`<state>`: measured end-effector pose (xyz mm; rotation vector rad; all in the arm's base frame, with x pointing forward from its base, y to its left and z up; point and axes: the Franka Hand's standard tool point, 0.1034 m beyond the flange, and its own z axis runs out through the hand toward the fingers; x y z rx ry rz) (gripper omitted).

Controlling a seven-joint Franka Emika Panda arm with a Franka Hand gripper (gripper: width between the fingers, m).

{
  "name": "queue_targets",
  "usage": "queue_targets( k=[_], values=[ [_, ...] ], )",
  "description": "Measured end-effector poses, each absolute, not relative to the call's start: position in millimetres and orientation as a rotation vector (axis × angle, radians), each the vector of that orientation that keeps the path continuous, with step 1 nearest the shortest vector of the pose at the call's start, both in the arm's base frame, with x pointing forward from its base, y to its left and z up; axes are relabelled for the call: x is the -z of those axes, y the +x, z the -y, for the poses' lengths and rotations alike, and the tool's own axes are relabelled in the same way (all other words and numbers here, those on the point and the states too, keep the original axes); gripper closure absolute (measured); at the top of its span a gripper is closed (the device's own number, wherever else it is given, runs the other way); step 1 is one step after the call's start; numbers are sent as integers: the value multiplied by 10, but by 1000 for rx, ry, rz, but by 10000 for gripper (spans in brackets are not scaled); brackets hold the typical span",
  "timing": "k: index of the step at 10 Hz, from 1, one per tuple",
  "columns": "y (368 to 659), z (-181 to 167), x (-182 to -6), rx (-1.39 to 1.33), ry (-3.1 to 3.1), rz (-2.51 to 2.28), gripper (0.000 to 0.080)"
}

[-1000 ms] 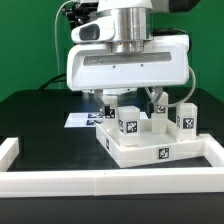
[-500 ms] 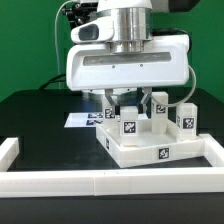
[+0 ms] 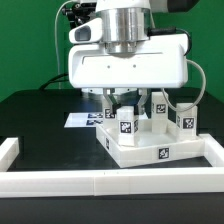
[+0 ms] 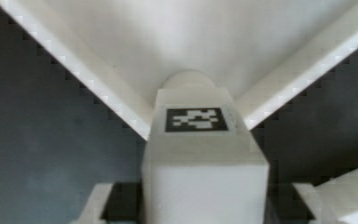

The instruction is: Assemble square table

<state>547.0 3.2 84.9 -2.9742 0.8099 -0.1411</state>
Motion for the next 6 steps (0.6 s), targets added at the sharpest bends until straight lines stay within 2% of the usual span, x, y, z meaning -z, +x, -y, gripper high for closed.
queue_targets(
  k=[6],
  values=[
    [5452,-12,-829,87,-2577,-1629,509]
  ],
)
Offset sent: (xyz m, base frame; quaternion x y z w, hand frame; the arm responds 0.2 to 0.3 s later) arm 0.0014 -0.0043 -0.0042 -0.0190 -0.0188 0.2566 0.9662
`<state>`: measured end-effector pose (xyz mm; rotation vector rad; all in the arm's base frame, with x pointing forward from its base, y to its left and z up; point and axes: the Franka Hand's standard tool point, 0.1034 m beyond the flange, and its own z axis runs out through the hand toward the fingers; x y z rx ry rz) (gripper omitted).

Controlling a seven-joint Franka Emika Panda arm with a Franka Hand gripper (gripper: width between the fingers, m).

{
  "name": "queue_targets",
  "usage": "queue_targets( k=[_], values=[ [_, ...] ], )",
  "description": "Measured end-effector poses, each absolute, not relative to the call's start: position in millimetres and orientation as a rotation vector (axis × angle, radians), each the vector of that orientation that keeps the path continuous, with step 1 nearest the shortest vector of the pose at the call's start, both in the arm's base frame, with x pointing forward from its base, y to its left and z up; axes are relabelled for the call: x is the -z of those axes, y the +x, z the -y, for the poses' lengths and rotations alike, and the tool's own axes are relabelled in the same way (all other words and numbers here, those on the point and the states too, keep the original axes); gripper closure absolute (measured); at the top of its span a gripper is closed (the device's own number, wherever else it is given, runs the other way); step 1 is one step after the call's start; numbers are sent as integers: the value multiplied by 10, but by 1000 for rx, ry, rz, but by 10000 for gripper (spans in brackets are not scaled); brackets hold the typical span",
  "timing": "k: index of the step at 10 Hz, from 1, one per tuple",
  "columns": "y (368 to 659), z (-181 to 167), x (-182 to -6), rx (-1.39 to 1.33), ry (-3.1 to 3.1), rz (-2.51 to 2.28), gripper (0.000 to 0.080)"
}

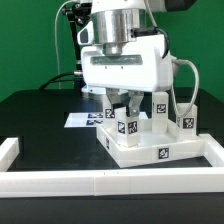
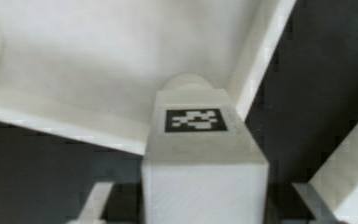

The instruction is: Assemble square table

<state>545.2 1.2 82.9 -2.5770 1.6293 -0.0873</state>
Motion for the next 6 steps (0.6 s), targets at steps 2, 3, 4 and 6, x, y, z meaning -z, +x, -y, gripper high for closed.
queue_targets(
  k=[2,3,4,6],
  values=[
    [5474,-13,-829,71,-2402,-1873,509],
    [5476,-13,-830,60,-2341,-1943,509],
    [5475,-14,-829,53,-2277,-2011,509],
    [5474,-18,-828,53,-2277,-2012,435]
  ],
)
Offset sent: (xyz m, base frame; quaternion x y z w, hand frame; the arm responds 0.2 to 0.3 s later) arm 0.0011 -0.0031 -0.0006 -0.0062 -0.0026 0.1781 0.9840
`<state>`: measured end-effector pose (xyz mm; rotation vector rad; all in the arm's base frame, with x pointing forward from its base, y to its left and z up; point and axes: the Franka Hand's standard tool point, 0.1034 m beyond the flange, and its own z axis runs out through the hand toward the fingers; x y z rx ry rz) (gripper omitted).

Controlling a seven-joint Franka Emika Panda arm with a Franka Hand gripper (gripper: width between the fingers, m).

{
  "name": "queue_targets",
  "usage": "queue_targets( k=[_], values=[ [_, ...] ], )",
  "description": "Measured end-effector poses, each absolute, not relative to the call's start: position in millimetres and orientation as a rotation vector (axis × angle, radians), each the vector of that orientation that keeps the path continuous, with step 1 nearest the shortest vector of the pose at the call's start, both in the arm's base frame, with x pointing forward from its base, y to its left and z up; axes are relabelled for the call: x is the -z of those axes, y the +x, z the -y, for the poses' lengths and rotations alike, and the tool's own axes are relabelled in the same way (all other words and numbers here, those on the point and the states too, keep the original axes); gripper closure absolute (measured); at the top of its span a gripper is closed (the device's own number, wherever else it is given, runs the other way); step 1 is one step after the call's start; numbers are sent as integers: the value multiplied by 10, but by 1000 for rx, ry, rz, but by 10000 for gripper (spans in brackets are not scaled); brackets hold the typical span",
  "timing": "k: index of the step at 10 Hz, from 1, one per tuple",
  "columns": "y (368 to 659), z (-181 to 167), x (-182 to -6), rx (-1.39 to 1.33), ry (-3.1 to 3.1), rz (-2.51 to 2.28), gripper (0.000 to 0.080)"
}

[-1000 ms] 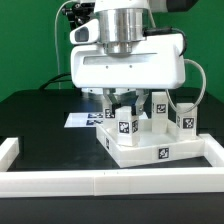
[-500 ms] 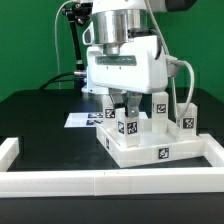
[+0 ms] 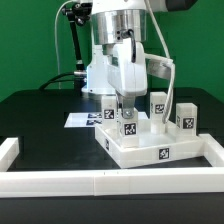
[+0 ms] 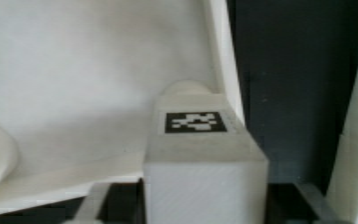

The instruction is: Assemble square table

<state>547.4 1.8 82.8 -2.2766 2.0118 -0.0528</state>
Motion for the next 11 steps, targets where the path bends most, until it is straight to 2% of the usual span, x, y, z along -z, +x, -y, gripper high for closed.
queue_targets(
  k=[1,2,3,11],
  values=[
    [5474,-24,-829,55,-2311,-1973,435],
    [5478,-47,-837,61,-2367,-1906,252],
    [5480,-70,-842,67,-2442,-1809,171],
    [5472,-152,-830,118,-2992,-646,151]
  ],
)
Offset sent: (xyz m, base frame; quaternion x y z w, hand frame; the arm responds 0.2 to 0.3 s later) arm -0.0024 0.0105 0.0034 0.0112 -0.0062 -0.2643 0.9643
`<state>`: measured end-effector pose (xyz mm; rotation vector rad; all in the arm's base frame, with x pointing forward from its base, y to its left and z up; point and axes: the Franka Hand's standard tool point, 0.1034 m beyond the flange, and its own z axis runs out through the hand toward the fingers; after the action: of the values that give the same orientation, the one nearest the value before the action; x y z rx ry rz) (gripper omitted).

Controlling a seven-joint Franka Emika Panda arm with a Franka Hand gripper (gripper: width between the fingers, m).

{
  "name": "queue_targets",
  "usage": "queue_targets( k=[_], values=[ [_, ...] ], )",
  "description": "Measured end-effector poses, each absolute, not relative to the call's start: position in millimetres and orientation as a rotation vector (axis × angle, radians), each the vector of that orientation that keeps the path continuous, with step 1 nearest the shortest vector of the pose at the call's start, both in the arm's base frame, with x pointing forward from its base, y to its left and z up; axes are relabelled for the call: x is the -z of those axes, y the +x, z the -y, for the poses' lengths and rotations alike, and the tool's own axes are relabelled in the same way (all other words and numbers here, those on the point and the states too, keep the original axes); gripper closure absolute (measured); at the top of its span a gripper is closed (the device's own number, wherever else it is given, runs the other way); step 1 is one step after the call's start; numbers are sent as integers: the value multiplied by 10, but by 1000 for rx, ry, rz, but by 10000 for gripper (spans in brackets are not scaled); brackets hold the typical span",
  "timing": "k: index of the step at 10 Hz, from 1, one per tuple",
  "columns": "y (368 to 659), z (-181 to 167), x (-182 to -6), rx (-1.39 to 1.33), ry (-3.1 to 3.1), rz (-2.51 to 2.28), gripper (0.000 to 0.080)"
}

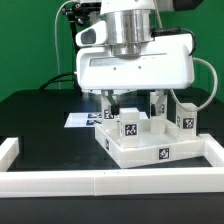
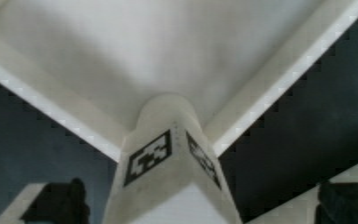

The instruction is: Assemble square table

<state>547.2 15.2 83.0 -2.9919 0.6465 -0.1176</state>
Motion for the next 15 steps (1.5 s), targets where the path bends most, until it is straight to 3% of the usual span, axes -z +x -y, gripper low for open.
queue_targets(
  k=[6,9,13,15],
  values=[
    [5471,-69,-815,151,-3093,-53,151],
    [5472,-63,-815,151,-3095,-44,513],
    [5472,-62,-815,150,-3093,-86,512],
    [5475,-34,-811,151,-3040,-487,512]
  ],
)
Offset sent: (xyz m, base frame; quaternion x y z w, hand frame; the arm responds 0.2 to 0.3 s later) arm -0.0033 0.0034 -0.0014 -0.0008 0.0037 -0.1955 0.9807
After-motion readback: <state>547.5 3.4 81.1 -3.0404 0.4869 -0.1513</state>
